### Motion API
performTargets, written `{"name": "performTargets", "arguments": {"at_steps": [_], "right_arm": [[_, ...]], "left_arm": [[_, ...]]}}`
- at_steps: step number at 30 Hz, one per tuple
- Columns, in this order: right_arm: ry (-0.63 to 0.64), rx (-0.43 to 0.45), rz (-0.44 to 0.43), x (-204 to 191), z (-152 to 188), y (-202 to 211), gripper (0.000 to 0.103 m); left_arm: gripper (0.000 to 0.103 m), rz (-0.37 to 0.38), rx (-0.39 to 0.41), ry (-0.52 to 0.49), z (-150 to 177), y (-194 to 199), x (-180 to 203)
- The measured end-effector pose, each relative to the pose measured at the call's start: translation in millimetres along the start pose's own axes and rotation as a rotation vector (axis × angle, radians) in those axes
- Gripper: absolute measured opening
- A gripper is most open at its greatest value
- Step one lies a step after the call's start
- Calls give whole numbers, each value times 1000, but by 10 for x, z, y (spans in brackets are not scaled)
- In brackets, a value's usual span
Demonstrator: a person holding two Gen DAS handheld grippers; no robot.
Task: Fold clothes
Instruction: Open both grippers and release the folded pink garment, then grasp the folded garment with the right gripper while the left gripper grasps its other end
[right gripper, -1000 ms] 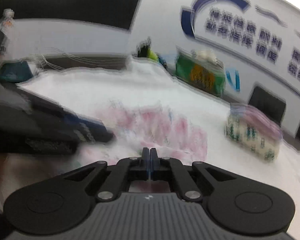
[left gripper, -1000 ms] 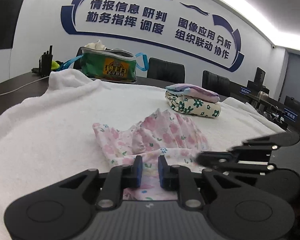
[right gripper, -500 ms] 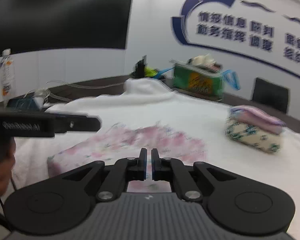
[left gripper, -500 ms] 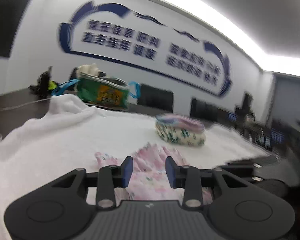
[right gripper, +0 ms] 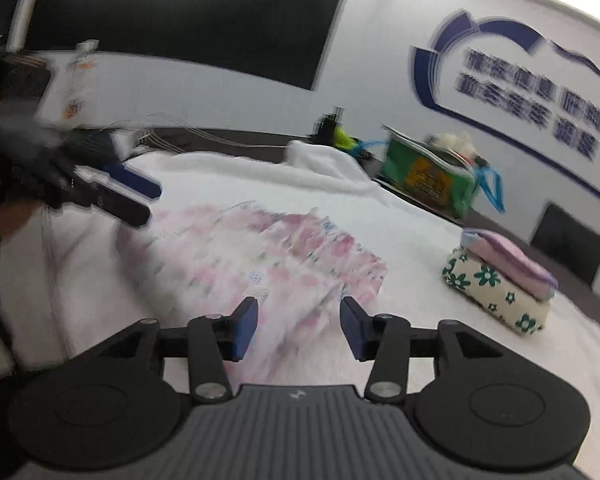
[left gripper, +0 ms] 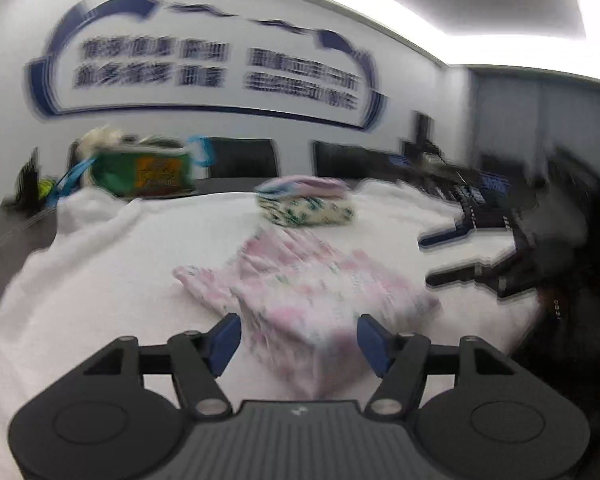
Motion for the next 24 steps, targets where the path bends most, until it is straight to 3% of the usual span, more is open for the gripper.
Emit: {"name": "performTargets", "arguments": {"at_steps": [4, 12, 13, 15, 18, 24], "right_arm": [[192, 21, -55, -287, 23, 96, 51], [448, 1, -221, -473, -100, -378, 55], [456, -10, -232, -455, -110, -431, 54], [437, -28, -280, -375, -166, -516, 38], [366, -64, -365, -180, -289, -632, 22], [232, -73, -525, 212, -482, -705, 16]], "left_arm": [[66, 11, -33, -171, -114, -149, 213], [70, 69, -119, -458, -248, -536, 411], [74, 72, -120, -491, -247, -559, 412], [75, 78, -121, -559, -244, -606, 412], [79, 108, -133, -650, -211, -731, 407], [79, 120, -175, -746, -121, -1074, 282]]}}
Point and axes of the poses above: each gripper's, at about its wrist camera, not at the fingertips, and y roughly against the way its jaws point, x to its right, z to its underside, the point moved 3 cm from there along -y, roughly the way its jaws point
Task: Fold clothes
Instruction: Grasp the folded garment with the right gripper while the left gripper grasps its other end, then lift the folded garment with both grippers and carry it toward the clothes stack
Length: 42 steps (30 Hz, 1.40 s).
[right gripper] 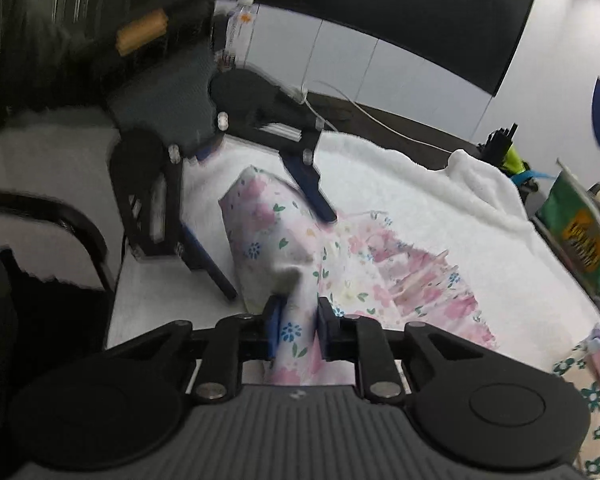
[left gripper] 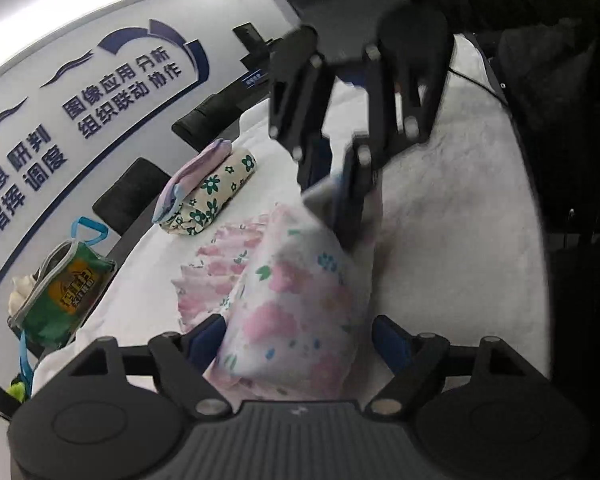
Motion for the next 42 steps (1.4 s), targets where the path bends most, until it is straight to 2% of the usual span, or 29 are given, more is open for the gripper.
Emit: {"name": "performTargets", "arguments": {"at_steps": [4, 6, 7, 9, 10, 11, 14, 16, 20, 21, 22, 23, 24, 25, 27, 29, 30, 31, 32, 34, 36, 37, 38, 39, 40, 41, 42], "right_arm": [[-64, 40, -89, 210, -50, 39, 14], [-103, 68, -95, 281, -51, 64, 17], [-106, 77, -85, 287, -38, 97, 24], [-61, 90, -12, 243, 25, 164, 79], [-26, 100, 34, 186, 63, 203, 87], [10, 100, 67, 126, 107, 209, 91], [106, 57, 136, -20, 255, 108, 92], [179, 37, 194, -95, 338, 0, 92], [258, 61, 325, -72, 389, -179, 91], [256, 82, 331, -37, 377, -204, 84], [246, 95, 309, 3, 353, -225, 73], [228, 98, 256, 49, 318, -242, 44], [196, 94, 193, 94, 288, -254, 24], [136, 89, 117, 143, 264, -249, 19], [-30, 100, -38, 255, 240, -178, 15], [-255, 147, -222, 379, 267, -39, 15], [-373, 180, -310, 441, 304, 30, 15], [-492, 212, -360, 500, 374, 67, 15], [-613, 236, -384, 559, 458, 83, 17], [-760, 242, -346, 584, 597, 78, 21], [-858, 236, -227, 557, 710, 64, 36], [-879, 239, -182, 531, 733, 73, 37], [-892, 244, -113, 496, 741, 100, 44], [-905, 250, -24, 464, 740, 156, 56], [-912, 257, 61, 433, 737, 238, 59], [-919, 258, 154, 410, 739, 324, 66], [-930, 251, 239, 396, 758, 406, 66]], "left_arm": [[76, 45, 31, 80, 91, -145, -181], [60, 80, 40, 154, 152, -193, -301], [51, 99, 37, 198, 200, -219, -373], [49, 128, 56, 264, 251, -231, -475], [46, 147, 62, 305, 268, -238, -540], [45, 162, 65, 339, 275, -247, -593], [40, 208, 70, 446, 300, -285, -768], [40, 226, 82, 478, 334, -278, -833], [40, 244, 90, 510, 327, -254, -867], [40, 246, 89, 516, 317, -248, -869], [34, 248, 88, 522, 306, -241, -871], [29, 268, 83, 551, 313, -204, -869], [28, 288, 77, 580, 322, -166, -867], [27, 307, 71, 609, 330, -128, -865], [26, 424, 100, 737, 372, -43, -864], [27, 544, 133, 882, 433, 25, -861], [29, 537, 138, 960, 486, 39, -841], [37, 528, 142, 1039, 540, 52, -820], [48, 517, 147, 1117, 595, 65, -800], [54, 387, 123, 1176, 645, 93, -775], [61, 273, 113, 1227, 674, 144, -777], [62, 227, 116, 1249, 677, 181, -793], [62, 181, 120, 1272, 680, 218, -809], [63, 134, 123, 1294, 684, 256, -825], [66, 88, 126, 1315, 688, 295, -840], [69, 57, 90, 1333, 702, 303, -849], [71, 22, 36, 1364, 731, 309, -852]]}}
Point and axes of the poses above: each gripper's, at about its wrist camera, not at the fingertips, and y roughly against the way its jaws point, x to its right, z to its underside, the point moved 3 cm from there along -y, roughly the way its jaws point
